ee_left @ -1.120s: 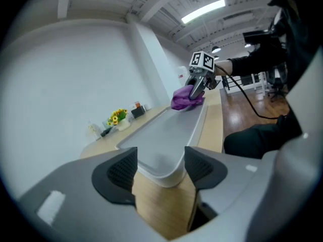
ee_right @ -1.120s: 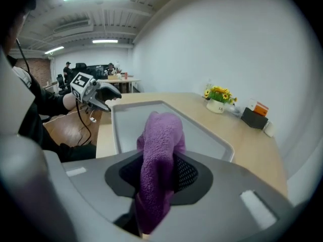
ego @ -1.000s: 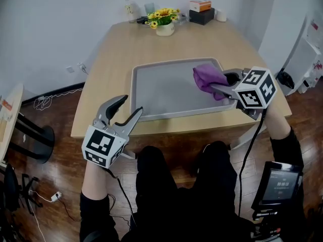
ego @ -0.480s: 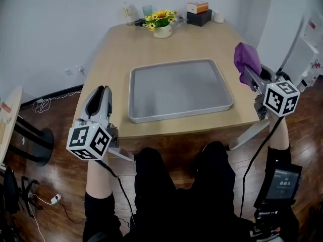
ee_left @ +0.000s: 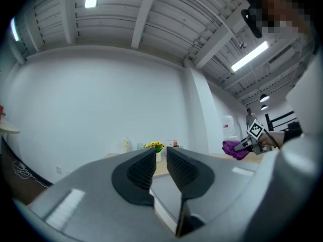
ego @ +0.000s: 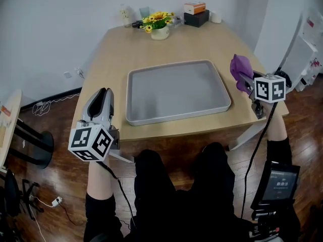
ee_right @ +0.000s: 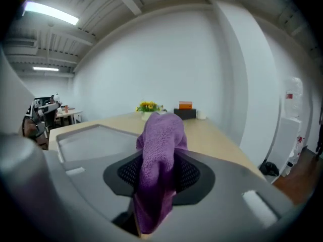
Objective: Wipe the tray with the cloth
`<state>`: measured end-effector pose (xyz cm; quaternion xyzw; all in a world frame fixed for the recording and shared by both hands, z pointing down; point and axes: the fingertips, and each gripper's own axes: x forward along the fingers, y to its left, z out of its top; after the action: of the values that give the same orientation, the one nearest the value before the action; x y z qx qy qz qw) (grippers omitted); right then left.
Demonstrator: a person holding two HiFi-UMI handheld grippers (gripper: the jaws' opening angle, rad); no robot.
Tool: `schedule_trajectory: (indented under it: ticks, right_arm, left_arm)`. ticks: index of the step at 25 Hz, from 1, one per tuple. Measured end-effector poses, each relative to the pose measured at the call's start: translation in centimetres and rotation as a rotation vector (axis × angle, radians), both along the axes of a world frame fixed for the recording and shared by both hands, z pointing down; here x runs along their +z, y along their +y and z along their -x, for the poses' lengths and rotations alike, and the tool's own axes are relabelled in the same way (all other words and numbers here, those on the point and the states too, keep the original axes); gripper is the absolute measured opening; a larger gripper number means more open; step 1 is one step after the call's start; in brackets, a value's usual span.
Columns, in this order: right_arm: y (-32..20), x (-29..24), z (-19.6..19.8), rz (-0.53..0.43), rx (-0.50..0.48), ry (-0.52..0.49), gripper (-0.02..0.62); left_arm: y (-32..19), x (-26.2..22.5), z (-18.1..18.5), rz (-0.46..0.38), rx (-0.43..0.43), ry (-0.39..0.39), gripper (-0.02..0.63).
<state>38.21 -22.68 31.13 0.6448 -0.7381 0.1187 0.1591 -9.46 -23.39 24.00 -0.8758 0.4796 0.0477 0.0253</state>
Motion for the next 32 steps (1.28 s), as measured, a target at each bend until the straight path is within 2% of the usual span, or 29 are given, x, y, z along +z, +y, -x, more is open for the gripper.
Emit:
schedule_trajectory:
  ticks: [2, 4, 7, 11, 14, 17, 20, 22, 25, 26, 28, 32]
  right_arm:
    - [-0.4, 3.3, 0.4, 0.153, -0.029, 0.011, 0.171]
    - [-0.4, 5.1, 0.2, 0.237, -0.025, 0.052, 0.221]
    - [-0.2, 4.5, -0.5, 0.219, 0.007, 0.066, 0.284]
    - [0.1, 2.0, -0.1, 0.134, 0.003, 0.006, 0.347]
    - [0.4, -2.0, -0.1, -0.013, 0.025, -0.044, 0.351]
    - [1.7, -8.0, 0.2, -0.227, 0.061, -0.007, 0.322]
    - [3.8, -13.4, 3.2, -0.429, -0.004, -0.003, 0.291]
    - [5.8, -15.8, 5.9, -0.561, -0.072, -0.024, 0.236]
    - [8.9, -17.2, 9.3, -0.751, -0.13, -0.041, 0.067]
    - [9.7, -17.1, 10.3, -0.795, -0.137, -0.045, 0.041]
    - [10.7, -15.9, 12.5, -0.841, -0.146, -0.04, 0.038]
    - [12.0, -14.0, 16.1, -0.893, -0.169, -0.004, 0.044]
  left_arm:
    - [-0.2, 0.4, 0.0, 0.018, -0.002, -0.015, 0.048]
    - [-0.3, 0.9, -0.2, 0.034, 0.005, -0.029, 0.048]
    - [-0.1, 1.3, -0.5, 0.039, 0.026, -0.041, 0.048]
    - [0.2, 1.8, -0.4, 0.047, 0.037, -0.043, 0.046]
    - [0.3, 1.7, -0.4, 0.045, 0.033, -0.037, 0.046]
    - [0.5, 1.2, -0.6, 0.032, 0.033, -0.029, 0.044]
    - [1.2, -0.1, -0.7, 0.001, 0.034, -0.01, 0.044]
    - [2.0, -1.7, -1.2, -0.054, 0.044, 0.017, 0.044]
    - [4.3, -4.5, -2.9, -0.198, 0.079, 0.036, 0.044]
    - [5.0, -5.1, -3.5, -0.241, 0.085, 0.025, 0.044]
    - [6.3, -5.7, -4.7, -0.302, 0.087, -0.003, 0.044]
    - [7.8, -5.8, -6.0, -0.352, 0.079, -0.017, 0.044]
